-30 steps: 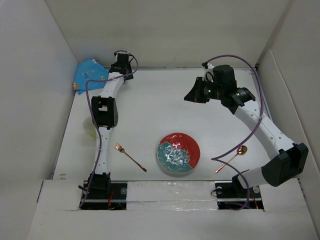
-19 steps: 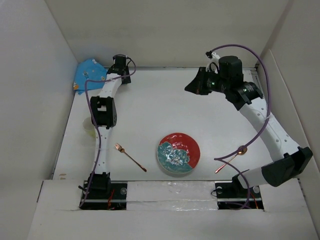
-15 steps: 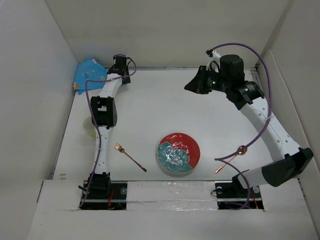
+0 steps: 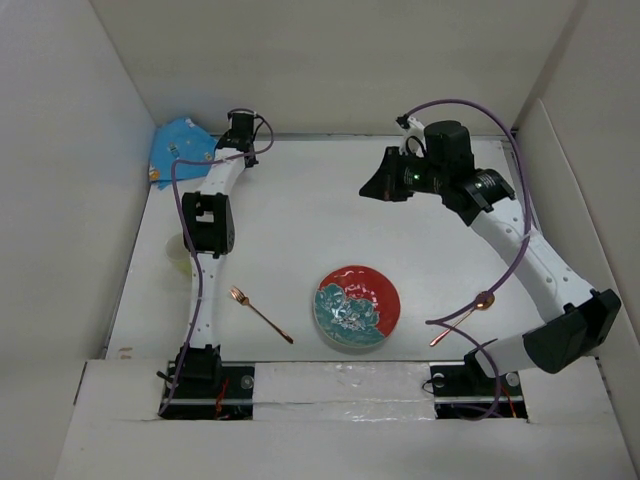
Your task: Set the dinner table for one person
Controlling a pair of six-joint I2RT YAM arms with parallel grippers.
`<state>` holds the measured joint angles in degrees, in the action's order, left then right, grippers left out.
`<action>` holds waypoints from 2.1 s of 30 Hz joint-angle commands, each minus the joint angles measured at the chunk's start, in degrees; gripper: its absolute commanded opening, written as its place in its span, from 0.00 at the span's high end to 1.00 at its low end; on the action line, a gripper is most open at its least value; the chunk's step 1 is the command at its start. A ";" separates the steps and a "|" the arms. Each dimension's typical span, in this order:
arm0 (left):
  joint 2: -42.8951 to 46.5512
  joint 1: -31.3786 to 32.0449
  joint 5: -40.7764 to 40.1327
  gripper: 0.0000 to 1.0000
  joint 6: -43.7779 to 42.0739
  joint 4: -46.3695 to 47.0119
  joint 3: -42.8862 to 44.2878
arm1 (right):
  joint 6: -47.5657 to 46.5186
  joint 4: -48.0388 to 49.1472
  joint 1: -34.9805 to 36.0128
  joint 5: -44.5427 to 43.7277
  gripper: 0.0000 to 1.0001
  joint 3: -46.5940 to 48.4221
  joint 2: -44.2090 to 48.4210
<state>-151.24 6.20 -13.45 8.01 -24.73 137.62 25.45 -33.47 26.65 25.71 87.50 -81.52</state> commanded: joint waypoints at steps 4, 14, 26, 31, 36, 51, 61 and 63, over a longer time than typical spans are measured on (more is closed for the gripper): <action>13.24 6.89 9.56 1.00 0.95 -3.30 -2.72 | 0.83 4.64 -0.46 -0.31 0.95 -2.25 0.92; 31.70 12.96 26.71 1.00 11.40 5.03 2.03 | 3.11 6.76 -3.28 -3.91 0.57 -6.29 1.45; 49.27 -0.47 44.38 1.00 29.31 32.58 -31.02 | 4.26 5.35 -7.05 -9.01 0.29 -7.96 -0.83; 46.31 -2.77 49.93 1.00 35.31 41.86 -42.67 | 4.26 6.04 -8.28 -12.44 0.25 -9.18 -2.59; 40.33 -2.77 48.61 1.00 35.06 40.30 -43.41 | 4.08 8.52 -11.70 -18.06 0.23 -9.38 -8.21; 36.63 -3.82 37.55 0.99 26.11 27.32 -45.79 | 10.41 10.27 -19.00 -19.48 1.00 -15.26 -13.66; 42.35 9.56 8.10 0.58 7.83 17.71 -42.63 | 10.67 12.47 -19.01 -16.76 0.68 -17.10 -12.88; 41.56 11.71 8.18 0.59 5.97 15.87 -41.57 | 10.93 12.47 -19.01 -16.31 0.93 -17.63 -12.44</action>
<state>-113.47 9.32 -0.32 21.65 -7.05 94.08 35.75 -23.40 7.35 7.90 70.94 -96.01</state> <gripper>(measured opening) 0.420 0.164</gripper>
